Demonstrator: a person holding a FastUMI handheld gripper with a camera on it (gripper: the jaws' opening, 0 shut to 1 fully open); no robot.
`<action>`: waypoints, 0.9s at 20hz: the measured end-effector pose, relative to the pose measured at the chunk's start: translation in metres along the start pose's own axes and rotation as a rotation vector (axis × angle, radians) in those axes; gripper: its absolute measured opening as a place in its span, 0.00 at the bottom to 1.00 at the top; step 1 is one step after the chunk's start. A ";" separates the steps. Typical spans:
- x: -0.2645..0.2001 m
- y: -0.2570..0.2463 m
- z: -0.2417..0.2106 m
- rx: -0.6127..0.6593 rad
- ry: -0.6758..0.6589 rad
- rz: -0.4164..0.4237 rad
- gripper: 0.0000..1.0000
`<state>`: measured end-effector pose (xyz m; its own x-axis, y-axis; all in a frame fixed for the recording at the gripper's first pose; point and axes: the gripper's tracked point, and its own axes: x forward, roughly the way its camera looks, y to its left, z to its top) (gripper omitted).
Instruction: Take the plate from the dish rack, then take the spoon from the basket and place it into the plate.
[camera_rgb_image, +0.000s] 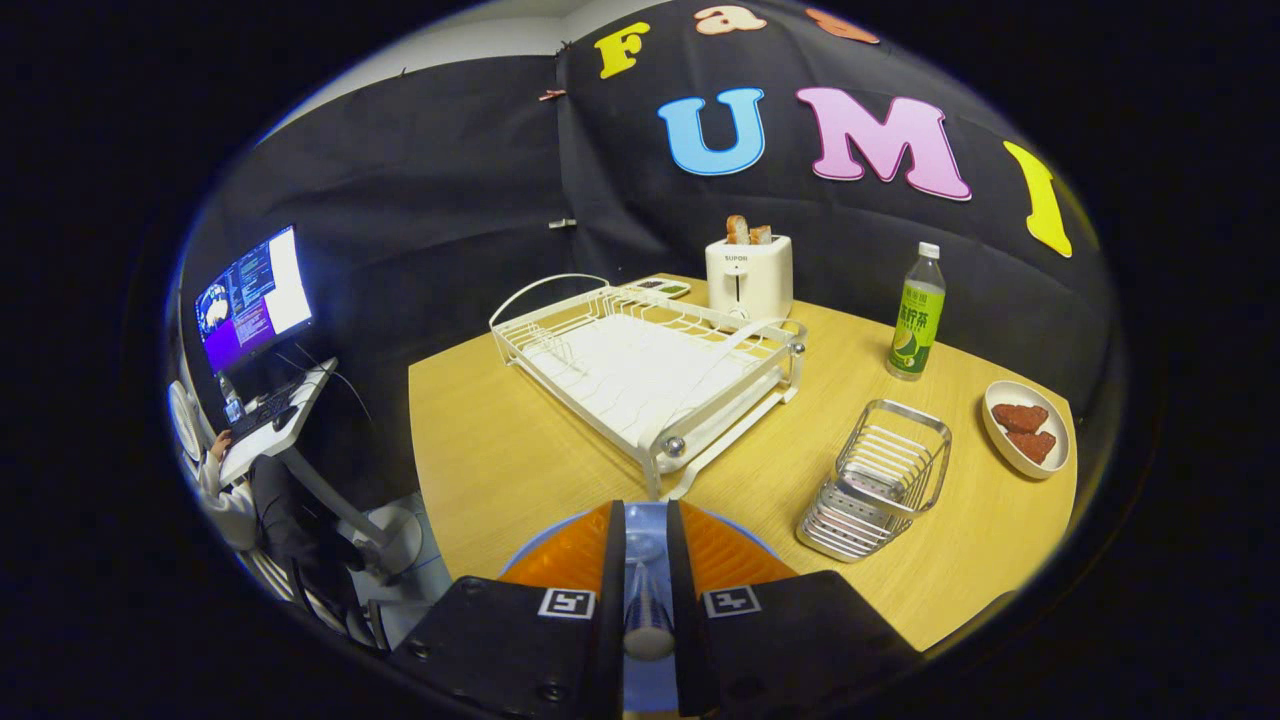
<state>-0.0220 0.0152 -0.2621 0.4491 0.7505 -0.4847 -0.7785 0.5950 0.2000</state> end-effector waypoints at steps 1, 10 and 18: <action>-0.001 -0.003 -0.006 0.001 0.015 -0.005 0.25; -0.029 -0.021 0.020 0.035 -0.035 -0.066 0.89; -0.089 -0.064 0.118 0.048 -0.226 -0.321 0.99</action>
<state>0.0397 -0.0558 -0.1314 0.7555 0.5657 -0.3305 -0.5641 0.8182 0.1111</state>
